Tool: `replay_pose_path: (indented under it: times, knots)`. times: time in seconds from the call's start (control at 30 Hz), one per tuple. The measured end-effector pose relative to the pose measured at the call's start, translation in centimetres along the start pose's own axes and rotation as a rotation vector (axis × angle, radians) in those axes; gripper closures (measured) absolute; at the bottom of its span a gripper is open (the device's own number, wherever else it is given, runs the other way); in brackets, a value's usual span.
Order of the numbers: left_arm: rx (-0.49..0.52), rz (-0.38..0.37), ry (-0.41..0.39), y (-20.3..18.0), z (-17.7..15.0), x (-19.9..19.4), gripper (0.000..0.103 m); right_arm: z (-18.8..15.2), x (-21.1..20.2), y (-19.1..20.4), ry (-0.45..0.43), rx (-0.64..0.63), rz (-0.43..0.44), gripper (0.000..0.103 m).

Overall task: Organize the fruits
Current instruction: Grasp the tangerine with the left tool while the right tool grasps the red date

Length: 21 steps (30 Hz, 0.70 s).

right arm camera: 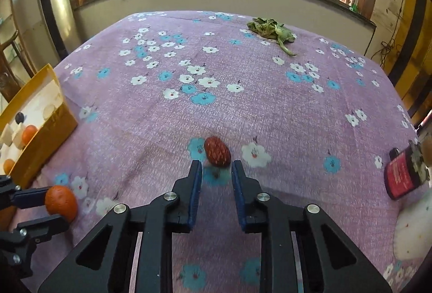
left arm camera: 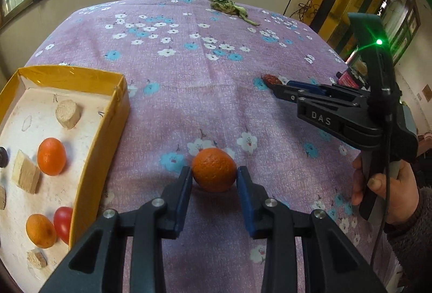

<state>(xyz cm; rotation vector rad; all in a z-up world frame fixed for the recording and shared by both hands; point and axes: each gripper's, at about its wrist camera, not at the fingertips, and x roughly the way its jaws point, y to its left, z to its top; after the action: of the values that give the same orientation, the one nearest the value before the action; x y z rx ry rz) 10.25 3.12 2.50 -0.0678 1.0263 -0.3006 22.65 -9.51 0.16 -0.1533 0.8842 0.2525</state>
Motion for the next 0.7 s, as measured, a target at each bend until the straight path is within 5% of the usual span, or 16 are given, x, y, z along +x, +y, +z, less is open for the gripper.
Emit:
replay_pose_path:
  times: [0.17,0.27,0.37,0.53,0.6,0.63,0.7]
  knots:
    - [0.008,-0.026,0.013,-0.3,-1.0,-0.3,0.066,-0.2,-0.6,-0.3,0.001,0.032,0.013,0.08]
    - [0.012,-0.028,0.023,-0.3,-1.4,-0.6,0.066,0.5,0.3,-1.3,0.001,0.116,0.056,0.067]
    - [0.008,-0.032,0.018,0.0,-2.0,-1.1,0.066,1.0,1.6,-0.8,0.009,0.094,0.084,0.066]
    - [-0.001,-0.049,0.024,0.3,-2.6,-1.2,0.066,1.5,2.4,0.7,0.001,0.008,0.007,0.065]
    - [-0.007,-0.052,0.02,0.4,-2.5,-1.2,0.066,1.7,2.5,1.1,0.011,-0.02,-0.005,0.069]
    - [-0.013,-0.056,0.019,0.4,-2.4,-1.2,0.066,1.8,2.5,1.2,0.015,-0.029,0.019,0.082]
    - [-0.021,-0.061,0.017,0.5,-2.3,-1.1,0.066,1.6,2.4,1.4,0.014,-0.05,0.005,0.085]
